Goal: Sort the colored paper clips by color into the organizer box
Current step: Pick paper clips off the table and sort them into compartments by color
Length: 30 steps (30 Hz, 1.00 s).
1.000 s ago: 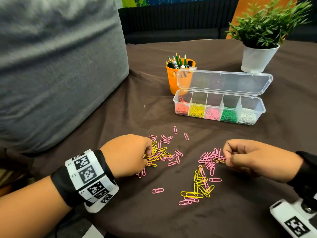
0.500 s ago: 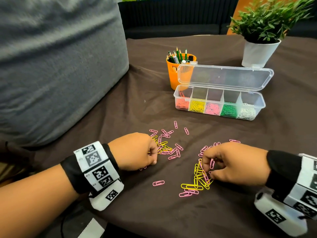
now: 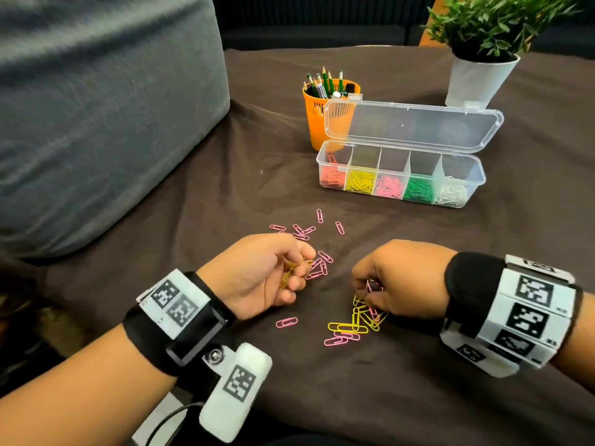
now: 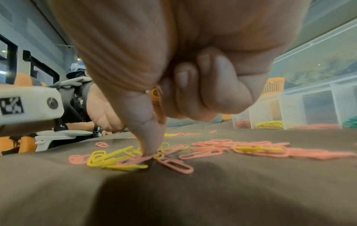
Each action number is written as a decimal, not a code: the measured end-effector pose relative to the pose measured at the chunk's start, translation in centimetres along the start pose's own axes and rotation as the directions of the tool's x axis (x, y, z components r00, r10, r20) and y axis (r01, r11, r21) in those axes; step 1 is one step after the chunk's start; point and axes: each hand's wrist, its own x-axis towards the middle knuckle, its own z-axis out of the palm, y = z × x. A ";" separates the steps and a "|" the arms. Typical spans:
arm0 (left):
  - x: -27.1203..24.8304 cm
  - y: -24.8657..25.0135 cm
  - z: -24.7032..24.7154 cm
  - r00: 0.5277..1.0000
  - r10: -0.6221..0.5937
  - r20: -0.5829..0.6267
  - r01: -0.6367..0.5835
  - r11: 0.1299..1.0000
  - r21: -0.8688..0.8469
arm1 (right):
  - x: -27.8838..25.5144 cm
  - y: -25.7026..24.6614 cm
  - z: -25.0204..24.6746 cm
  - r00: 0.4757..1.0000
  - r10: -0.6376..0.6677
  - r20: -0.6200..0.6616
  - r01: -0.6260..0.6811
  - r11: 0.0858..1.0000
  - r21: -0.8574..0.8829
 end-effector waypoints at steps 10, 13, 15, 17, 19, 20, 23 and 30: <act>-1.3 -1.4 5.3 0.916 0.290 0.276 -0.166 -0.353 0.921 | 0.7 0.2 0.0 0.998 0.010 0.065 -0.012 1.000 0.024; -0.8 -1.5 5.7 0.914 0.280 0.295 -0.157 -0.425 0.891 | 0.8 0.7 0.1 0.994 0.007 0.110 -0.014 0.997 0.069; -0.7 -1.5 5.2 0.921 0.269 0.283 -0.156 -0.411 0.898 | 0.5 1.4 -0.2 0.996 0.019 0.085 -0.035 0.981 0.190; -0.8 -1.0 4.5 0.932 0.267 0.245 -0.164 -0.291 0.942 | 0.3 2.2 -0.4 0.997 0.051 0.064 -0.076 0.879 0.470; -0.8 0.0 3.6 0.949 0.238 0.206 -0.201 -0.047 0.978 | 0.1 3.0 -0.5 0.995 0.086 0.059 -0.096 0.531 0.842; -0.7 0.6 3.1 0.957 0.213 0.198 -0.226 0.115 0.967 | 0.1 3.4 -0.6 0.994 0.103 0.047 -0.075 0.288 0.955; -0.3 2.2 2.1 0.973 0.170 0.159 -0.231 0.641 0.732 | 0.5 4.5 -1.4 0.984 0.177 -0.011 0.044 -0.185 0.982; 3.5 4.7 1.9 0.962 0.266 0.054 -0.269 0.905 0.329 | 4.4 6.9 -4.1 0.907 0.420 -0.029 0.168 -0.298 0.940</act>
